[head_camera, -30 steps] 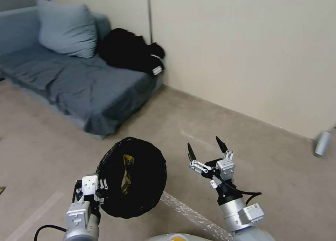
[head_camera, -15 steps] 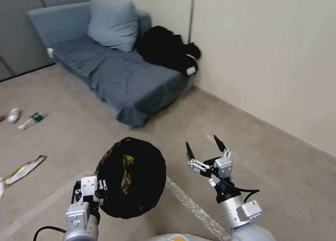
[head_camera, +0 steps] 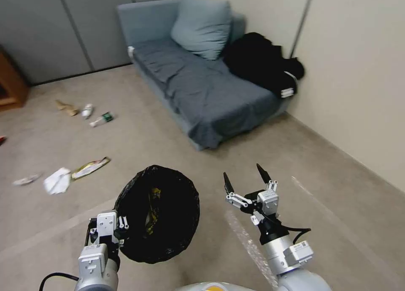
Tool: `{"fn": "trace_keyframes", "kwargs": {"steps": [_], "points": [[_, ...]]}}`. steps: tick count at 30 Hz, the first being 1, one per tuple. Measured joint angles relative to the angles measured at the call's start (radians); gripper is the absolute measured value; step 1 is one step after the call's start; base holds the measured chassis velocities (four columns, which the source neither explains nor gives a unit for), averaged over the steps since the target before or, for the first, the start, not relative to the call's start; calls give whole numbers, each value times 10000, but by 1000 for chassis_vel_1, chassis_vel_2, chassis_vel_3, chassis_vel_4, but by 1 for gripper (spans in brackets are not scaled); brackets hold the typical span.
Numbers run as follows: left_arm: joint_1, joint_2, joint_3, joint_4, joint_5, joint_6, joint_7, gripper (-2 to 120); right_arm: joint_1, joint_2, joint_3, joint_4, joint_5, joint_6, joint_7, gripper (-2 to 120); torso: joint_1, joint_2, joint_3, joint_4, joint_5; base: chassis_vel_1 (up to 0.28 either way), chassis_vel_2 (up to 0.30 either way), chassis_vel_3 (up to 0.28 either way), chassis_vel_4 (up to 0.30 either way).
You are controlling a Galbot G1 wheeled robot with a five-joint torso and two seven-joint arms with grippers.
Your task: Pick up the trash bin, then pick up the garbage from the floor and place it into the trash bin.
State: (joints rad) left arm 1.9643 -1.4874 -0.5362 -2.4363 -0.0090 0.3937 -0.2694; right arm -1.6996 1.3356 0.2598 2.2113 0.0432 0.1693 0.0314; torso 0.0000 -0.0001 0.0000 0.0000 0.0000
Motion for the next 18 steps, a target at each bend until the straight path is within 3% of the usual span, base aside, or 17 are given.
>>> {"fn": "trace_keyframes", "kwargs": {"steps": [18], "points": [[-19,24,-20,-16,-2,40,-21,1,0,-13,7,-12,11,38,-193,100,0,0,0,0,0,130,123,126,123]]}}
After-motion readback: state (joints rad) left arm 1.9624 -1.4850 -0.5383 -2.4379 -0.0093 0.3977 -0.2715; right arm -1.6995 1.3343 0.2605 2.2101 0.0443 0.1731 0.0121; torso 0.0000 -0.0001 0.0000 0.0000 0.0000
